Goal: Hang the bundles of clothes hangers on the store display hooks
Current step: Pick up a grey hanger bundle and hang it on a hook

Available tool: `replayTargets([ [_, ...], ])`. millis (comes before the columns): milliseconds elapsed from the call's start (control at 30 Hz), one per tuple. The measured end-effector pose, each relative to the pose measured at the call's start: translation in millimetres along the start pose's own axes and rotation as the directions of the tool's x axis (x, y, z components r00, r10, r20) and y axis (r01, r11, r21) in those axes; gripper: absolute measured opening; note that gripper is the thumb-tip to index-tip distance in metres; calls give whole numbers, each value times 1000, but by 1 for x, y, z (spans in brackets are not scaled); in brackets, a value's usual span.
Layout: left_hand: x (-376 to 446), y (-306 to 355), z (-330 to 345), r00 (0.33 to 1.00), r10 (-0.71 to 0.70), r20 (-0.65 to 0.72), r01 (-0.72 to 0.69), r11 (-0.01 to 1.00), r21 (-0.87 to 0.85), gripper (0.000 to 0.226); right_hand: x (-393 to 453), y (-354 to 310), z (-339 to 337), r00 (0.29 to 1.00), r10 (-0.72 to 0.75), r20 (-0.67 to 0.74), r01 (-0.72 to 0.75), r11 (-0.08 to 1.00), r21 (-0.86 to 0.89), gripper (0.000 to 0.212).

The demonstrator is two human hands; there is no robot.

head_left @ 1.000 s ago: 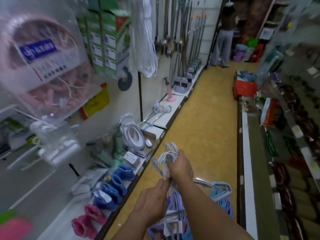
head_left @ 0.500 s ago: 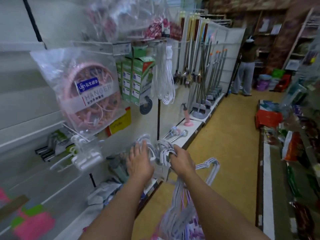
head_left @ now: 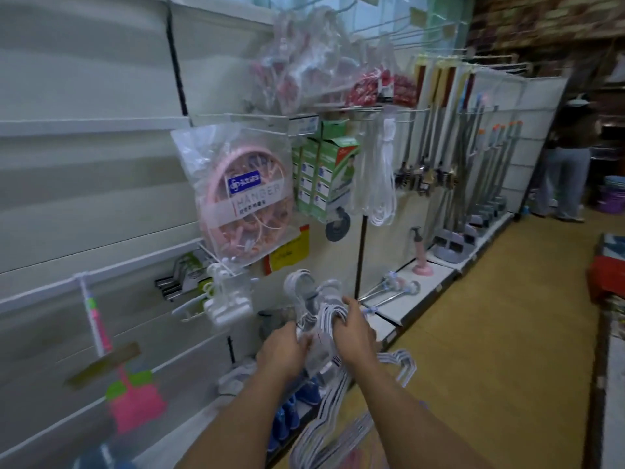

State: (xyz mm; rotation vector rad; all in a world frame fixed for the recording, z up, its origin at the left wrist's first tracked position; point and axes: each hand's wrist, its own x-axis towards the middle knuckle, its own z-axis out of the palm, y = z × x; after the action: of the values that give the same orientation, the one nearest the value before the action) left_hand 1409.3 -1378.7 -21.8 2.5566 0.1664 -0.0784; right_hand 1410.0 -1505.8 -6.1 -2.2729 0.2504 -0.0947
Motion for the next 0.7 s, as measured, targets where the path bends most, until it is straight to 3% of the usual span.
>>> replayTargets([
  [100, 0, -11, -1, 991, -117, -58, 99, 961, -259, 32, -9, -3, 16, 974, 95, -206, -105, 994, -37, 36],
  [167, -4, -21, -9, 983, -175, -62, 142, 924, -354, 28, -10, -9, 19, 954, 176, -243, -184, 983, -13, 36],
  [333, -19, -54, -26, 944, -301, -135, 247, 916, -316, 24, 1, -27, 11, 926, 317, -208, -310, 949, 64, 40],
  [500, -40, -77, -42, 898, -391, -200, 276, 856, -436, 9, -7, -53, 37, 957, 207, -202, -190, 976, 102, 31],
  [600, -55, -79, -49, 891, -374, -258, 214, 847, -487, 3, -28, -80, 59, 992, 102, -79, -94, 990, 102, 38],
  [700, -72, -83, -58, 871, -394, -294, 185, 817, -547, 7, -58, -107, 88, 998, -13, 61, 6, 993, 122, 25],
])
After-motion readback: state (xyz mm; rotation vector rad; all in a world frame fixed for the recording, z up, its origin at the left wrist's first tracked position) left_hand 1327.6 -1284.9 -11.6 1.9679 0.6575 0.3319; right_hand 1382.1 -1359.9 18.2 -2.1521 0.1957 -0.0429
